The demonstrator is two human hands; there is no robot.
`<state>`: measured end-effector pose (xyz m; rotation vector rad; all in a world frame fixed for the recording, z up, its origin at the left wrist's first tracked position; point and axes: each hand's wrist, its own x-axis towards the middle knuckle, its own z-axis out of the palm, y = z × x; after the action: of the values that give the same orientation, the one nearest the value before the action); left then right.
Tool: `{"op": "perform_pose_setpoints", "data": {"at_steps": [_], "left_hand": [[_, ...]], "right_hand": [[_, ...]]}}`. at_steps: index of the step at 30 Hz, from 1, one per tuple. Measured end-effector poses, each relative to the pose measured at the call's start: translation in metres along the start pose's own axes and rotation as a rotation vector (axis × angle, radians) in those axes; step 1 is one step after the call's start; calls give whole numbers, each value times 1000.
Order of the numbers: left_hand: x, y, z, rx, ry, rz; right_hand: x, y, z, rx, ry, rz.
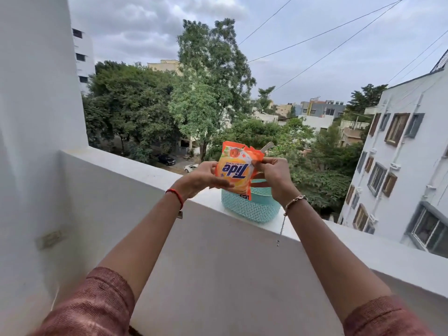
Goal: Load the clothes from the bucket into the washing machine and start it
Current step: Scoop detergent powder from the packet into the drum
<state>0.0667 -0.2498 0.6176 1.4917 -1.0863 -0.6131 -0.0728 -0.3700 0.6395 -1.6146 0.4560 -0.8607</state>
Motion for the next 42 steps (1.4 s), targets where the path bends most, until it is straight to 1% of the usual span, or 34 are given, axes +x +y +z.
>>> {"op": "perform_pose_setpoints", "data": {"at_steps": [3,6,10,14,18,24,29,34,40,42], "left_hand": [[-62,-17,4,66,56,-101],[-126,-38,10,19,98,-178],[-220,-64,17,-23,199,-256],[-304,-76,17,-40,346,-299],[-378,-80,11,-13,486,-349],[-489,-75,-18,56,695,-351],[-597,-74,-42,-109,839,-318],[-701,-74,-64,-544,848,-277],[-776,-99,-76,-966,853,-429],[-787,-108,-69,-1173,863,-422]], "right_hand": [[-41,14,7,17,-135,26],[-85,32,17,25,-288,63],[-148,52,34,45,-502,144],[-198,52,62,16,-713,108],[-244,50,100,25,-849,107],[-311,41,178,102,-1027,134],[-384,33,254,188,-1131,169],[-459,31,317,205,-1180,193],[-530,30,362,257,-1205,220],[-548,31,370,261,-1215,216]]}}
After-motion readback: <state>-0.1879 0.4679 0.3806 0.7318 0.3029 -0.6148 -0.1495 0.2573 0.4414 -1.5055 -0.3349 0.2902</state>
